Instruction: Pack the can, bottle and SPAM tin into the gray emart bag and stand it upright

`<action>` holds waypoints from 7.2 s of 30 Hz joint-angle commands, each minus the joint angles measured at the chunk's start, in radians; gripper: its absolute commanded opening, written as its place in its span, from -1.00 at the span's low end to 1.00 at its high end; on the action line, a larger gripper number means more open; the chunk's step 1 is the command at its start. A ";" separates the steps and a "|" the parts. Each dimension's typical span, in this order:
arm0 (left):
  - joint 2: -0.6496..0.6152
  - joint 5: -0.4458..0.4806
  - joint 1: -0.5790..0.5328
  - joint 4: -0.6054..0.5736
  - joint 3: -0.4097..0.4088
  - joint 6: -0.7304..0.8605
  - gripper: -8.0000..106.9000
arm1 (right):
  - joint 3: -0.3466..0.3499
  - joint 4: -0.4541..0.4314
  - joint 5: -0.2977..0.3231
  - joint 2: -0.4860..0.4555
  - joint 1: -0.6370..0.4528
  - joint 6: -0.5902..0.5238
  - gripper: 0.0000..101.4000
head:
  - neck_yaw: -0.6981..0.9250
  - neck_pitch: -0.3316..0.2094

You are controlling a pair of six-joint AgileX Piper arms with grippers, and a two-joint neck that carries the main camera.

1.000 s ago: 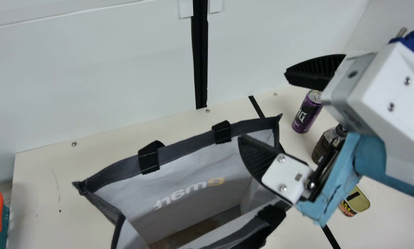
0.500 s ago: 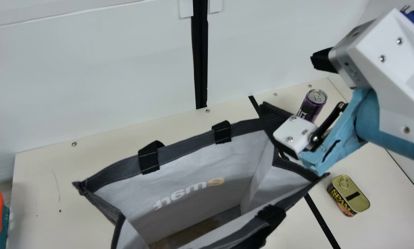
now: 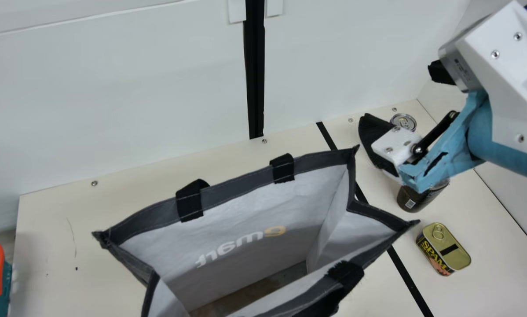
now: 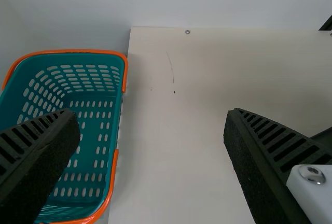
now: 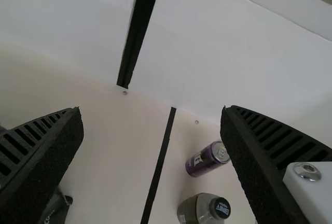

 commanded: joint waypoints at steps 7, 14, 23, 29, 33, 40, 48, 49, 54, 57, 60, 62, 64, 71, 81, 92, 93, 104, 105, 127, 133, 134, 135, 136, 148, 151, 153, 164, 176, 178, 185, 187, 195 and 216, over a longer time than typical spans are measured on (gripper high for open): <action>0.000 0.000 0.000 0.000 0.000 0.000 0.71 | 0.034 0.000 0.000 0.006 -0.069 -0.004 0.87 | -0.002 -0.023; 0.000 0.000 0.000 0.000 0.000 0.000 0.71 | 0.071 -0.014 0.000 0.006 -0.124 -0.012 0.87 | -0.002 -0.023; 0.000 0.000 0.000 0.000 0.000 0.000 0.71 | 0.141 -0.009 0.000 -0.004 -0.181 -0.016 0.87 | -0.002 -0.023; 0.000 0.000 0.000 0.000 0.000 0.000 0.71 | 0.177 -0.014 0.000 -0.013 -0.205 -0.009 0.87 | -0.002 -0.023; 0.000 0.000 0.000 0.000 0.000 0.000 0.71 | 0.208 -0.026 0.000 -0.023 -0.208 -0.001 0.87 | -0.002 -0.023; 0.000 0.000 0.000 0.000 0.000 0.000 0.71 | 0.252 -0.048 0.000 -0.041 -0.221 -0.004 0.87 | -0.002 -0.023; 0.000 0.000 0.000 0.000 0.000 0.000 0.71 | 0.258 -0.064 -0.001 -0.049 -0.225 -0.008 0.87 | -0.002 -0.023; 0.000 0.000 0.000 0.000 0.000 0.000 0.71 | 0.258 -0.064 -0.001 -0.049 -0.225 -0.008 0.87 | -0.002 -0.023; 0.000 0.000 0.000 0.000 0.000 0.000 0.71 | 0.258 -0.064 -0.001 -0.049 -0.225 -0.008 0.87 | -0.002 -0.023; 0.000 0.000 0.000 0.000 0.000 0.000 0.71 | 0.258 -0.064 -0.001 -0.049 -0.225 -0.008 0.87 | -0.002 -0.023; 0.000 0.000 0.000 0.000 0.000 0.000 0.71 | 0.258 -0.064 -0.001 -0.049 -0.225 -0.008 0.87 | -0.002 -0.023; 0.000 0.000 0.000 0.000 0.000 0.000 0.71 | 0.258 -0.064 -0.001 -0.049 -0.225 -0.008 0.87 | -0.002 -0.023; 0.000 0.000 0.000 0.000 0.000 0.000 0.71 | 0.258 -0.064 -0.001 -0.049 -0.225 -0.008 0.87 | -0.002 -0.023; 0.000 0.000 0.000 0.000 0.000 0.000 0.71 | 0.258 -0.064 -0.001 -0.049 -0.225 -0.008 0.87 | -0.002 -0.023; 0.000 0.000 0.000 0.000 0.000 0.000 0.71 | 0.258 -0.064 -0.001 -0.049 -0.225 -0.008 0.87 | -0.002 -0.023; 0.012 -0.006 -0.023 -0.008 -0.005 0.003 0.71 | 0.258 -0.064 -0.001 -0.049 -0.225 -0.008 0.87 | -0.002 -0.023; 0.015 -0.007 -0.026 -0.011 -0.009 0.006 0.71 | 0.258 -0.064 -0.001 -0.049 -0.225 -0.008 0.87 | -0.002 -0.023; 0.057 -0.014 -0.047 -0.048 -0.060 0.048 0.71 | 0.258 -0.064 -0.001 -0.049 -0.225 -0.008 0.87 | -0.002 -0.023; 0.062 -0.014 -0.048 -0.054 -0.067 0.055 0.71 | 0.258 -0.064 -0.001 -0.049 -0.225 -0.008 0.87 | -0.002 -0.023; 0.193 -0.031 -0.060 -0.173 -0.236 0.199 0.71 | 0.258 -0.064 -0.001 -0.049 -0.225 -0.008 0.87 | -0.002 -0.023; 0.232 -0.032 -0.072 -0.198 -0.291 0.229 0.71 | 0.258 -0.064 -0.001 -0.049 -0.225 -0.008 0.87 | -0.002 -0.023; 0.240 -0.031 -0.074 -0.202 -0.301 0.234 0.71 | 0.258 -0.064 -0.001 -0.049 -0.225 -0.008 0.87 | -0.002 -0.023; 0.246 -0.031 -0.079 -0.203 -0.311 0.237 0.71 | 0.258 -0.064 -0.001 -0.049 -0.225 -0.008 0.87 | -0.002 -0.023; 0.254 -0.030 -0.082 -0.207 -0.322 0.243 0.71 | 0.258 -0.064 -0.001 -0.049 -0.225 -0.008 0.87 | -0.002 -0.023; 0.339 -0.018 -0.174 -0.203 -0.446 0.267 0.71 | 0.258 -0.064 -0.001 -0.049 -0.225 -0.008 0.87 | -0.002 -0.023; 0.361 -0.014 -0.211 -0.193 -0.479 0.267 0.71 | 0.258 -0.064 -0.001 -0.049 -0.225 -0.008 0.87 | -0.002 -0.023; 0.376 -0.012 -0.237 -0.185 -0.501 0.268 0.71 | 0.258 -0.064 -0.001 -0.049 -0.225 -0.008 0.87 | -0.002 -0.023; 0.466 0.008 -0.399 -0.131 -0.622 0.278 0.71 | 0.258 -0.064 -0.001 -0.049 -0.225 -0.008 0.87 | -0.002 -0.023; 0.550 0.008 -0.553 -0.096 -0.711 0.275 0.71 | 0.258 -0.064 -0.001 -0.049 -0.225 -0.008 0.87 | -0.002 -0.023; 0.565 0.008 -0.575 -0.099 -0.723 0.277 0.71 | 0.258 -0.064 -0.001 -0.049 -0.225 -0.008 0.87 | -0.002 -0.023; 0.618 0.008 -0.639 -0.118 -0.754 0.293 0.71 | 0.258 -0.064 -0.001 -0.049 -0.225 -0.008 0.87 | -0.002 -0.023; 0.633 0.008 -0.654 -0.126 -0.761 0.300 0.71 | 0.258 -0.064 -0.001 -0.049 -0.225 -0.008 0.87 | -0.002 -0.023; 0.692 0.008 -0.701 -0.155 -0.785 0.325 0.71 | 0.258 -0.064 -0.001 -0.049 -0.225 -0.008 0.87 | -0.002 -0.023; 0.848 0.008 -0.734 -0.219 -0.838 0.403 0.71 | 0.258 -0.064 -0.001 -0.049 -0.225 -0.008 0.87 | -0.002 -0.023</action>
